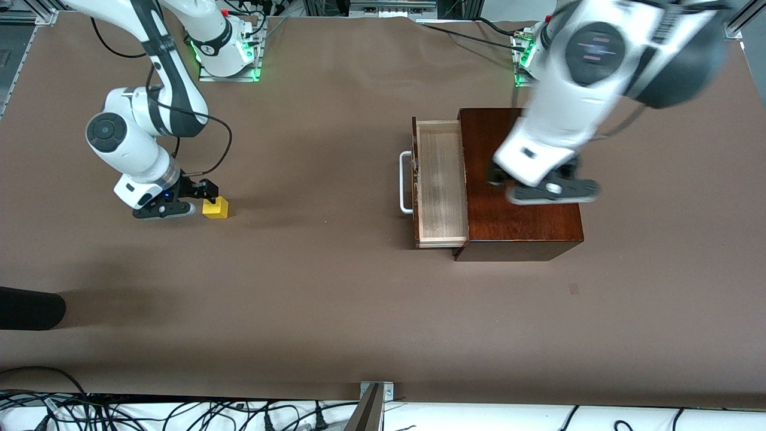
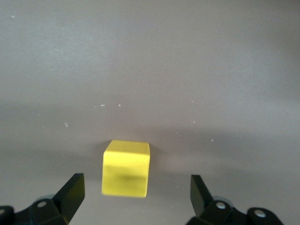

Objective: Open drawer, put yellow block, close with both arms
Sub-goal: 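Grasp the yellow cube with the right gripper while the left gripper withdraws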

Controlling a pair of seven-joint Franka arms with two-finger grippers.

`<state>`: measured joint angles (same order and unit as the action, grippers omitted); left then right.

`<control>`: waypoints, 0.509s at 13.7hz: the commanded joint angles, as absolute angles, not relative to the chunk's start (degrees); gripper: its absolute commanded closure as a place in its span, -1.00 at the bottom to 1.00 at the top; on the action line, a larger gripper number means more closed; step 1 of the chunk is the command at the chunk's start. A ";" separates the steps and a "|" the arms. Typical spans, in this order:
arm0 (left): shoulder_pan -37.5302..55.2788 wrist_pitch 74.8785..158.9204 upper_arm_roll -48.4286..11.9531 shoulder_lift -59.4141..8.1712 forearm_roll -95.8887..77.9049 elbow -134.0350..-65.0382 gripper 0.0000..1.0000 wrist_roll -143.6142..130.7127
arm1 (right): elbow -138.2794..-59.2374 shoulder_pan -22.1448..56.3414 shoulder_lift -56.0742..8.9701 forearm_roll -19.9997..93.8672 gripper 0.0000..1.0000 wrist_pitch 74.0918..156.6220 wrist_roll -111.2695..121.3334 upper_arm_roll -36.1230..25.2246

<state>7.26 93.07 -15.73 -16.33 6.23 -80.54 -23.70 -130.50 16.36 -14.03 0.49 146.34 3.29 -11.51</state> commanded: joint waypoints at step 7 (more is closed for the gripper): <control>6.15 94.39 -0.45 -6.78 2.55 -87.71 -1.00 -4.22 | -132.09 16.26 -19.25 3.87 -1.00 153.45 2.20 -10.73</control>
